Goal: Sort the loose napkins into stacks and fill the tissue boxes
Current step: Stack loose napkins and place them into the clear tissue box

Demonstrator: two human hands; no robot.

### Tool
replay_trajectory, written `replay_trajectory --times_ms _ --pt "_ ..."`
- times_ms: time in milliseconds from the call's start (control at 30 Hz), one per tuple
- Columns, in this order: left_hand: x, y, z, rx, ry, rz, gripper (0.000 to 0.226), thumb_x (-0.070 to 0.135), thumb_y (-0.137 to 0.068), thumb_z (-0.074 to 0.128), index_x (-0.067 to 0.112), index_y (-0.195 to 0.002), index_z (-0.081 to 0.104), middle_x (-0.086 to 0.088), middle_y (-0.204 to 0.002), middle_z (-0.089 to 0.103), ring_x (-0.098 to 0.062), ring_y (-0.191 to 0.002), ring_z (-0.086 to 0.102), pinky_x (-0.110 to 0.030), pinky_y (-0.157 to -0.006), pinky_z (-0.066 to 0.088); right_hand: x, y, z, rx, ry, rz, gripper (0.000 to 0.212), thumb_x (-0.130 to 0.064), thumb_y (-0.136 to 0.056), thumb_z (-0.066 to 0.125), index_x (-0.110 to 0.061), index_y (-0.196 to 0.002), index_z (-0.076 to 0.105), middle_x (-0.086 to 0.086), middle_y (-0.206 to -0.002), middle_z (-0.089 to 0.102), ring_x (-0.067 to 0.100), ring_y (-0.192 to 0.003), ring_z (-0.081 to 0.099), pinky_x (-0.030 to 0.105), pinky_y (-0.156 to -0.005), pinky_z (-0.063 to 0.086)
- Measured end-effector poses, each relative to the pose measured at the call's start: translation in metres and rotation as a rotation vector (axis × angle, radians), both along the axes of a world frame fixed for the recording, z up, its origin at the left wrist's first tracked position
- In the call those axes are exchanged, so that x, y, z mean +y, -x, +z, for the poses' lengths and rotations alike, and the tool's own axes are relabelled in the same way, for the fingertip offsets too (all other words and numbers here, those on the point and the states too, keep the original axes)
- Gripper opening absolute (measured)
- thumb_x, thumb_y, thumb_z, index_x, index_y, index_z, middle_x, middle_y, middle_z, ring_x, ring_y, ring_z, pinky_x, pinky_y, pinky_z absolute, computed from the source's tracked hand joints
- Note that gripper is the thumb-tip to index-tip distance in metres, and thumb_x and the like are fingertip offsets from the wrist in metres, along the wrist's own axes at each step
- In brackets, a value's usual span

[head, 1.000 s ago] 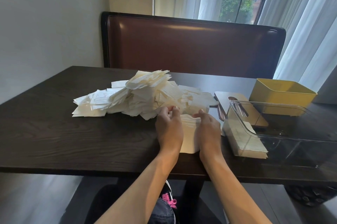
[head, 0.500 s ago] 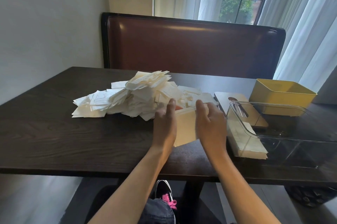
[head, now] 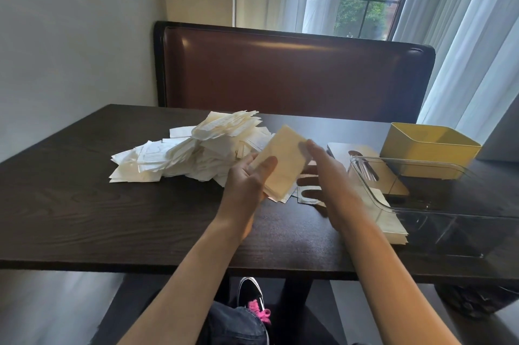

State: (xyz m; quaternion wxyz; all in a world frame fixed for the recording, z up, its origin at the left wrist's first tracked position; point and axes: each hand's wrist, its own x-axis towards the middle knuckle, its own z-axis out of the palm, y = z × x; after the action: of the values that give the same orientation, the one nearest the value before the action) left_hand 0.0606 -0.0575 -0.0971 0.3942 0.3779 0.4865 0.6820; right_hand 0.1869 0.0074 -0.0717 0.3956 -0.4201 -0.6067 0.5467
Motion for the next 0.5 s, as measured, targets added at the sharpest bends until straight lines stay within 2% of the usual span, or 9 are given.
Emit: replay_trajectory --times_ms 67,133,200,267,333,433,500 --pt "0.0 -0.005 0.001 0.008 -0.004 0.004 0.026 0.032 -0.094 0.066 0.017 -0.115 0.066 -0.009 -0.101 0.076 -0.025 -0.094 0.072 -0.042 -0.077 0.057 -0.001 0.003 -0.004 0.051 0.068 0.054 0.03 -0.045 -0.098 0.051 -0.018 -0.103 0.063 0.008 -0.095 0.069 0.02 -0.081 0.065 0.032 -0.068 0.05" --pt "-0.002 -0.01 0.003 0.026 0.026 -0.006 0.013 0.023 -0.099 0.062 0.019 -0.11 0.067 -0.012 -0.103 0.075 -0.028 -0.098 0.072 -0.048 -0.085 0.057 -0.001 0.006 -0.004 0.109 0.087 0.012 0.019 -0.029 -0.1 0.053 -0.014 -0.105 0.063 0.007 -0.095 0.069 0.02 -0.082 0.067 0.033 -0.07 0.053" --pt "-0.002 -0.011 0.003 0.075 0.076 -0.019 0.012 0.02 -0.099 0.06 0.018 -0.107 0.068 -0.012 -0.103 0.075 -0.027 -0.098 0.072 -0.049 -0.092 0.057 0.001 0.006 -0.003 0.153 0.078 -0.056 0.015 -0.019 -0.1 0.053 -0.011 -0.106 0.064 0.011 -0.102 0.071 0.024 -0.088 0.068 0.039 -0.075 0.055" --pt "-0.005 -0.013 0.008 0.154 0.107 -0.025 0.019 0.032 -0.094 0.062 0.017 -0.105 0.069 -0.017 -0.104 0.073 -0.027 -0.097 0.071 -0.052 -0.097 0.054 0.002 0.005 -0.002 0.156 0.069 -0.103 0.016 -0.019 -0.099 0.053 -0.01 -0.107 0.064 0.015 -0.107 0.071 0.03 -0.097 0.069 0.046 -0.084 0.056" --pt "-0.006 -0.016 0.013 0.23 0.118 -0.053 0.034 0.046 -0.088 0.055 0.02 -0.107 0.068 -0.019 -0.109 0.07 -0.03 -0.1 0.068 -0.053 -0.098 0.05 0.001 0.006 0.0 0.131 0.05 -0.12 0.016 -0.023 -0.098 0.053 -0.012 -0.107 0.062 0.016 -0.107 0.071 0.032 -0.099 0.069 0.048 -0.085 0.056" --pt "-0.006 -0.024 0.014 0.292 0.119 -0.066 0.016 0.041 -0.104 0.043 0.033 -0.111 0.056 0.004 -0.117 0.066 -0.006 -0.105 0.06 -0.034 -0.097 0.045 -0.004 0.011 0.0 0.099 -0.008 -0.098 0.015 -0.026 -0.1 0.05 -0.016 -0.107 0.059 0.009 -0.102 0.069 0.025 -0.093 0.068 0.039 -0.08 0.055" --pt "-0.004 -0.028 0.014 0.291 0.118 -0.054 0.013 0.034 -0.107 0.04 0.035 -0.113 0.052 0.009 -0.119 0.062 -0.004 -0.109 0.057 -0.027 -0.095 0.043 -0.007 0.01 0.002 0.072 -0.035 -0.095 0.016 -0.027 -0.101 0.048 -0.017 -0.109 0.058 0.005 -0.1 0.068 0.021 -0.092 0.067 0.039 -0.082 0.055"
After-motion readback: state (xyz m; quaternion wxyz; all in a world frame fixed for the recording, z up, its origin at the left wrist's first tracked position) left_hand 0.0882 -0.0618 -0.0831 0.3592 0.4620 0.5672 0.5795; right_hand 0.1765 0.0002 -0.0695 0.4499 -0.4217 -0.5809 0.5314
